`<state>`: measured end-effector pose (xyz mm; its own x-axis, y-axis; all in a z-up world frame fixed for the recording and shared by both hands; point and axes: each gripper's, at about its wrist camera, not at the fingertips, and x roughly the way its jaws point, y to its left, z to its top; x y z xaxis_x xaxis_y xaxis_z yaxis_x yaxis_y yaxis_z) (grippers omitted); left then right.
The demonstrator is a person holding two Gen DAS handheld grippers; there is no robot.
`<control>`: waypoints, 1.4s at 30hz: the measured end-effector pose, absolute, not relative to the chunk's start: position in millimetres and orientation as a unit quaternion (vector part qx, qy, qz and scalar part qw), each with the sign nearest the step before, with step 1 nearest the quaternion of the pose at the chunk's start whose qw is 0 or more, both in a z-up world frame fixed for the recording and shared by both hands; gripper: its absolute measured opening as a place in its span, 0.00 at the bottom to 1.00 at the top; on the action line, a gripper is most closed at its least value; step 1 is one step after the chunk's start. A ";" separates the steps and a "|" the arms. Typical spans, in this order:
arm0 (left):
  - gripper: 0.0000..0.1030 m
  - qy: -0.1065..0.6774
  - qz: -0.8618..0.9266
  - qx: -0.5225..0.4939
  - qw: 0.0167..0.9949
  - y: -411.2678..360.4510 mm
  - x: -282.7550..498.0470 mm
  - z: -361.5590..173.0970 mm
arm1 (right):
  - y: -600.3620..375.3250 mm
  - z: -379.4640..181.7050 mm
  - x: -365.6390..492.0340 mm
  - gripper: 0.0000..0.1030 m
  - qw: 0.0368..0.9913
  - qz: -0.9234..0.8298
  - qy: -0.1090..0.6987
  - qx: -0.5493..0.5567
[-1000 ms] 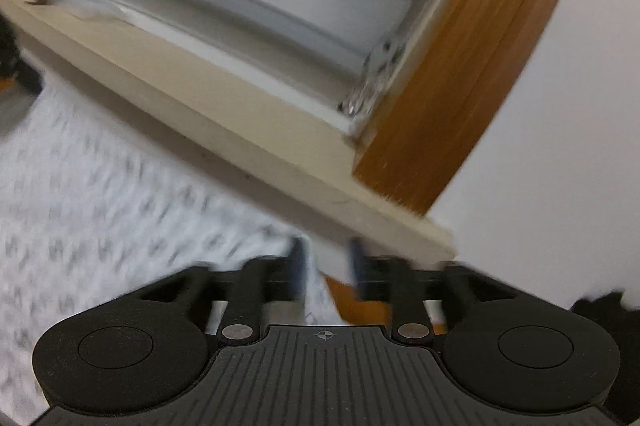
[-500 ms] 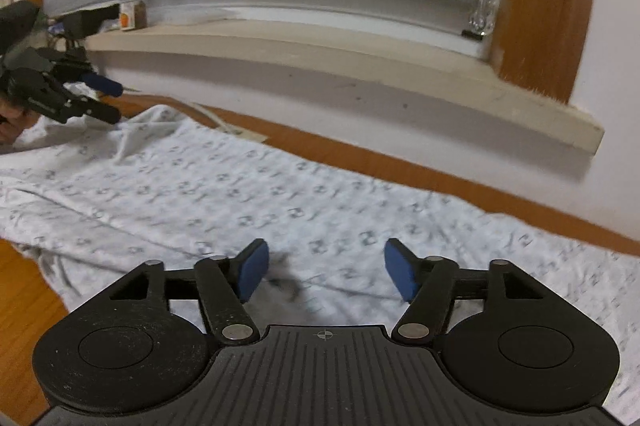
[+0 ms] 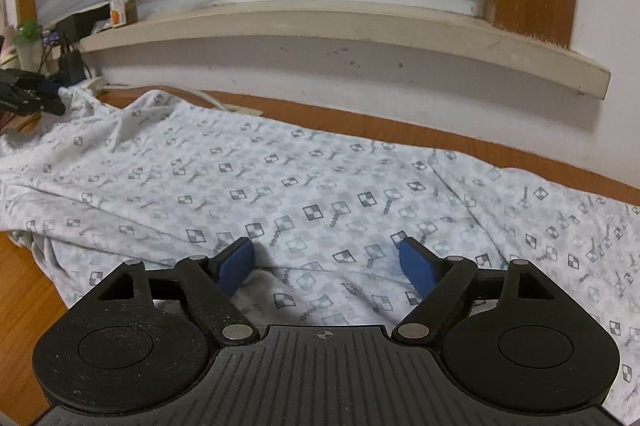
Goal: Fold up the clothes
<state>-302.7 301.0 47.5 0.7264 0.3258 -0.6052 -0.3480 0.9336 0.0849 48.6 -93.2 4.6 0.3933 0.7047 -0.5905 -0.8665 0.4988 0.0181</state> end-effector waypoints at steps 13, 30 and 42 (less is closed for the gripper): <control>0.17 0.230 0.277 -0.075 0.930 327.8 -334.9 66.5 | -93.9 3.5 48.3 0.79 0.824 0.473 0.275 -0.148; 0.76 0.243 0.148 -0.025 0.958 179.0 -335.1 68.1 | -115.2 25.1 -21.3 0.75 0.842 0.465 0.222 -0.162; 0.18 0.212 0.073 -0.003 0.975 67.5 -301.8 54.4 | -102.5 21.9 -80.4 0.49 0.823 0.493 0.238 -0.150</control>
<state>-301.8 67.5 54.4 0.8994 0.1401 -0.4140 -0.1430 0.9894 0.0243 -80.4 -102.5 21.9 0.4012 0.7401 -0.5398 -0.8830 0.4692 -0.0130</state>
